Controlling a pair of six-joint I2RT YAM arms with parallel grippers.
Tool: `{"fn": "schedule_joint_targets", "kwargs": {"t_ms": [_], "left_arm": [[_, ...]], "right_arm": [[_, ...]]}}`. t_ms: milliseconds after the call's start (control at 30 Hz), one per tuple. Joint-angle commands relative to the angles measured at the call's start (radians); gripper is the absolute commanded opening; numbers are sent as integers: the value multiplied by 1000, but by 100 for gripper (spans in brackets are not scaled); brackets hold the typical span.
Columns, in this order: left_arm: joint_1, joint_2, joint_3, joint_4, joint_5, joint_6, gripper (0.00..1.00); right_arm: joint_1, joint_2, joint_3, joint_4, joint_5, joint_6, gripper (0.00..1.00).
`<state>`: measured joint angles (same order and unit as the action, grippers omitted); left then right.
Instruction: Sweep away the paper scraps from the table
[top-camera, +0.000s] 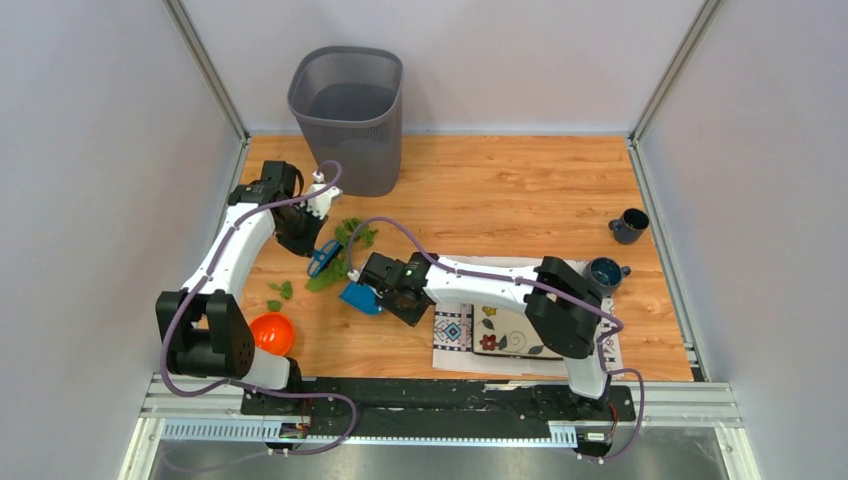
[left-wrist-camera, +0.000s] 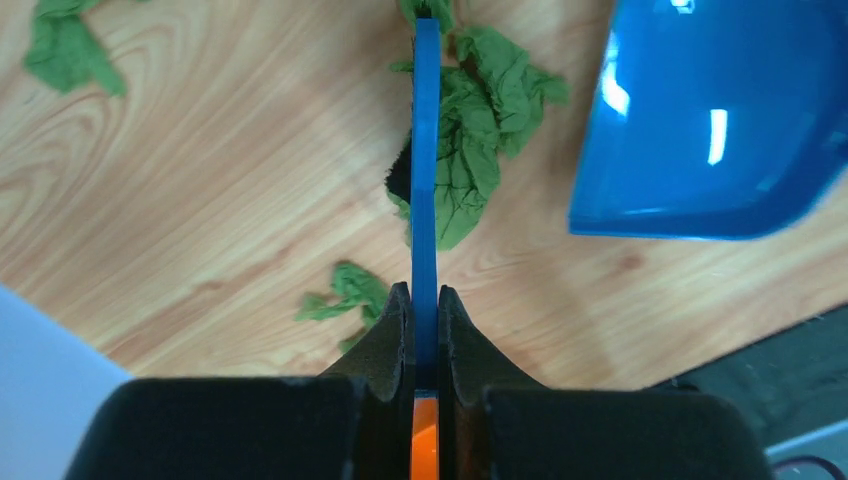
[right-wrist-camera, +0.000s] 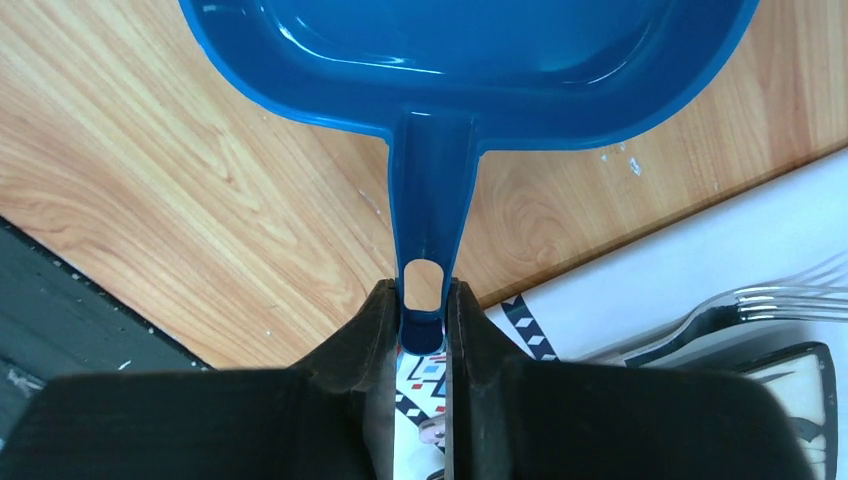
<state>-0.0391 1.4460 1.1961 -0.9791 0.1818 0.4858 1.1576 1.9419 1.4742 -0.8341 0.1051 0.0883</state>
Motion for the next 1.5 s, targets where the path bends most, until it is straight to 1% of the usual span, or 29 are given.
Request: {"fn": "schedule_joint_targets", "kwargs": {"t_ms": [0, 67, 200, 333, 433, 567, 667, 733, 767, 800, 833, 1000, 1100, 1167, 1233, 1267, 1300, 1333, 1400, 1467], "left_arm": [[-16, -42, 36, -98, 140, -36, 0], [-16, -58, 42, -98, 116, -26, 0], [-10, -79, 49, -81, 3, -10, 0], [14, -99, 65, -84, -13, 8, 0], [27, -105, 59, -84, -16, 13, 0], [30, -95, 10, -90, 10, 7, 0], [28, -76, -13, -87, 79, -16, 0], [28, -61, 0, -81, 148, -39, 0], [27, -49, 9, -78, 177, -61, 0], [24, -44, 23, -78, 236, -72, 0], [12, -36, 28, -81, 261, -79, 0], [-36, -27, 36, -116, 401, -92, 0], [-39, -36, 45, -150, 430, -82, 0], [-38, -59, 43, -155, 430, -76, 0], [-38, -78, 48, -145, 401, -88, 0], [-36, -97, 49, -121, 377, -95, 0], [-35, -108, 57, -104, 307, -105, 0], [-28, -120, 59, -86, 270, -118, 0], [-25, -157, 66, -46, 217, -112, 0], [-27, -179, 80, -53, 225, -93, 0]], "right_arm": [[5, 54, 51, -54, 27, -58, 0], [7, 64, 69, -94, 22, -70, 0], [5, 54, 89, -174, 2, -53, 0], [5, 42, 109, -247, -59, -18, 0], [5, 54, 132, -281, -126, -25, 0], [-6, 107, 172, -301, -113, -44, 0], [-19, 153, 221, -287, -108, -70, 0], [-22, 176, 263, -284, -107, -84, 0], [-22, 189, 277, -277, -72, -85, 0], [-22, 206, 288, -272, -62, -110, 0], [-21, 212, 311, -267, -55, -114, 0], [-26, 216, 330, -215, -16, -131, 0], [-29, 197, 304, -185, -8, -128, 0], [-27, 158, 275, -151, -2, -127, 0], [-29, 128, 223, -117, -7, -134, 0], [-29, 97, 204, -82, -7, -139, 0], [-29, 79, 163, -67, -7, -145, 0], [-27, 63, 147, -54, -8, -150, 0], [-29, 25, 108, -36, -7, -165, 0], [-29, -1, 92, -30, 10, -179, 0]]}}
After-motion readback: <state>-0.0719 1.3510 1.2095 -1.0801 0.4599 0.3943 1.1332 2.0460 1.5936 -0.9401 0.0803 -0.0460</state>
